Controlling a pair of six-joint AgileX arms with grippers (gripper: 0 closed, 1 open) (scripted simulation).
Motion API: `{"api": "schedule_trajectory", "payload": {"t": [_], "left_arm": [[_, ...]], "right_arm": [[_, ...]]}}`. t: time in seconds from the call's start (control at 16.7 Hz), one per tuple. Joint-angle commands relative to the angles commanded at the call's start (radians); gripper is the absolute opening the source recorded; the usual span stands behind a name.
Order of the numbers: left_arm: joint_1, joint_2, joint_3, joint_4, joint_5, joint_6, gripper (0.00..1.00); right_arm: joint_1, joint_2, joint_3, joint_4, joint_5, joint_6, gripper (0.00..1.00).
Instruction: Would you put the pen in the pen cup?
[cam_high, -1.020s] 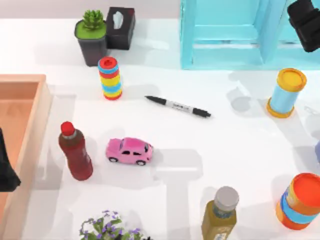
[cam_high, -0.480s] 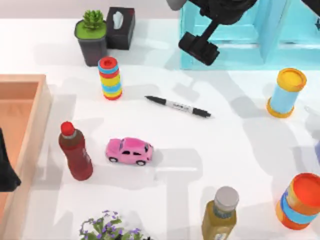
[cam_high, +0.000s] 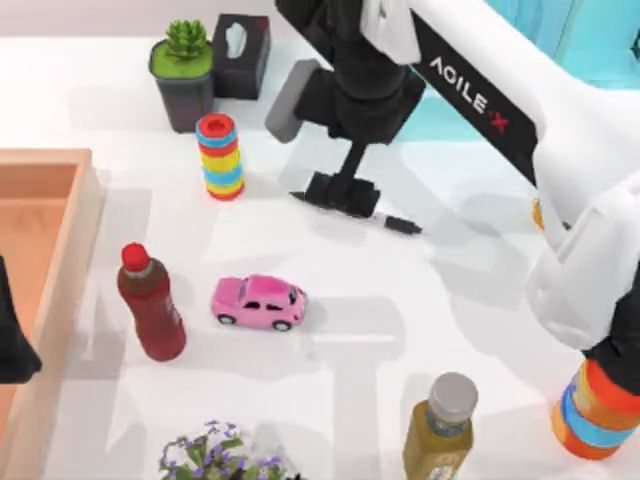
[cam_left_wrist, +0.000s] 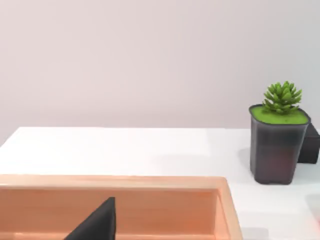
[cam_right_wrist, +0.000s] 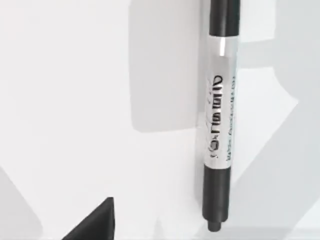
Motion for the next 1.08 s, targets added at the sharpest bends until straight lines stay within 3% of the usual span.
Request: {"api": "schedule_trajectory", "payload": {"t": [0.54,1.08], "left_arm": [[0.000,0.000,0.000,0.000,0.000,0.000,1.00],[0.000,0.000,0.000,0.000,0.000,0.000,1.00]], "right_arm": [[0.000,0.022,0.006,0.005,0.001,-0.006,1.00],[-0.018,-0.025,-0.418,0.380,-0.001,-0.027,1.00]]}}
